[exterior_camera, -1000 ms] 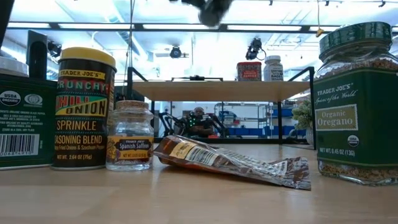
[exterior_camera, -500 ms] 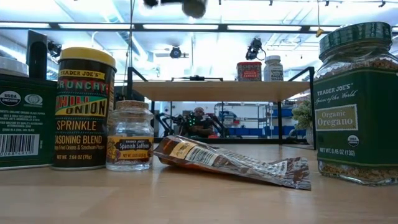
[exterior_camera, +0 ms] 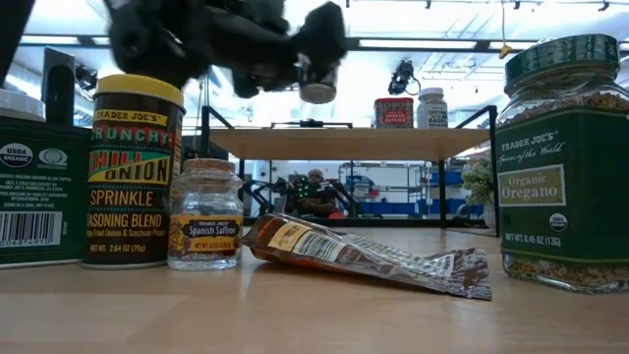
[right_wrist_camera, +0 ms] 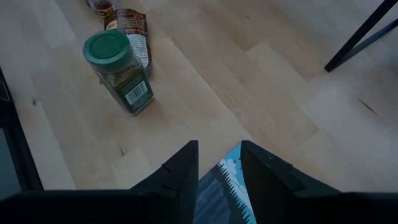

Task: Shelf spices
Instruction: Put the brown seasoning bottle on the shelf

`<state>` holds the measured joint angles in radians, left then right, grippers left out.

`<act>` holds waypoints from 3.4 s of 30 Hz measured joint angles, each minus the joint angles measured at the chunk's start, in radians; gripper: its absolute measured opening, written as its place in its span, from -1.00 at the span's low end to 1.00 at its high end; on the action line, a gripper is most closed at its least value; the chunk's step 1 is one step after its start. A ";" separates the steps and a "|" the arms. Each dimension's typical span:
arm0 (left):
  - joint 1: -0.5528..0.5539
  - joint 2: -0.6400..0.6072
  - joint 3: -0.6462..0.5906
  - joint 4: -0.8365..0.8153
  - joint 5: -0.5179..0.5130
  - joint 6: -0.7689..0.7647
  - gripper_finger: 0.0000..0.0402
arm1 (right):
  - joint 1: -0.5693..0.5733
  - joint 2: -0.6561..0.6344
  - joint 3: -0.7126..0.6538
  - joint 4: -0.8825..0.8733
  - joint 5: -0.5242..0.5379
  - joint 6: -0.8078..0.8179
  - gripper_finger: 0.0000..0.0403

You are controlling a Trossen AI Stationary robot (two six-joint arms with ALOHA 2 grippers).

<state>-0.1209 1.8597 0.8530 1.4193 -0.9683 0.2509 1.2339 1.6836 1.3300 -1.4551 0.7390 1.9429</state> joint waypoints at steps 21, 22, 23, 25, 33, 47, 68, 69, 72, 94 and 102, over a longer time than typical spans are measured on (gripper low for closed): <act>0.075 0.161 0.214 -0.123 -0.101 -0.016 0.35 | 0.000 0.000 0.000 -0.001 -0.003 -0.007 -0.41; 0.075 0.161 0.214 -0.124 -0.105 -0.020 0.37 | 0.000 0.000 0.000 -0.001 -0.002 -0.008 -0.41; 0.075 0.161 0.214 -0.129 -0.107 -0.021 0.37 | 0.000 0.000 0.000 -0.001 -0.003 -0.008 -0.41; 0.075 0.161 0.215 -0.173 -0.107 -0.037 0.38 | 0.000 0.000 0.000 -0.001 -0.003 -0.008 -0.41; 0.075 0.161 0.215 -0.307 -0.109 -0.200 0.38 | 0.000 0.000 0.000 0.008 -0.004 -0.008 -0.41; 0.074 0.161 0.215 -0.316 -0.121 -0.203 0.38 | 0.000 0.000 0.000 0.014 -0.005 -0.009 -0.41; 0.066 0.161 0.214 -0.323 -0.125 -0.202 0.50 | 0.001 0.000 0.000 0.014 -0.005 -0.017 -0.41; 0.066 0.161 0.214 -0.323 -0.124 -0.202 0.50 | 0.001 0.000 0.000 0.014 -0.005 -0.017 -0.41; 0.066 0.161 0.214 -0.322 -0.123 -0.203 0.50 | 0.001 0.000 0.000 0.014 -0.005 -0.017 -0.41; 0.060 0.161 0.213 -0.317 -0.131 -0.149 0.97 | 0.001 0.000 0.000 0.021 -0.005 -0.027 -0.41; 0.043 0.161 0.213 -0.309 -0.270 -0.105 0.93 | 0.001 0.000 0.000 0.022 -0.005 -0.027 -0.41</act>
<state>-0.0780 2.0205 1.0664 1.1106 -1.2383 0.1463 1.2346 1.6836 1.3300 -1.4334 0.7341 1.9155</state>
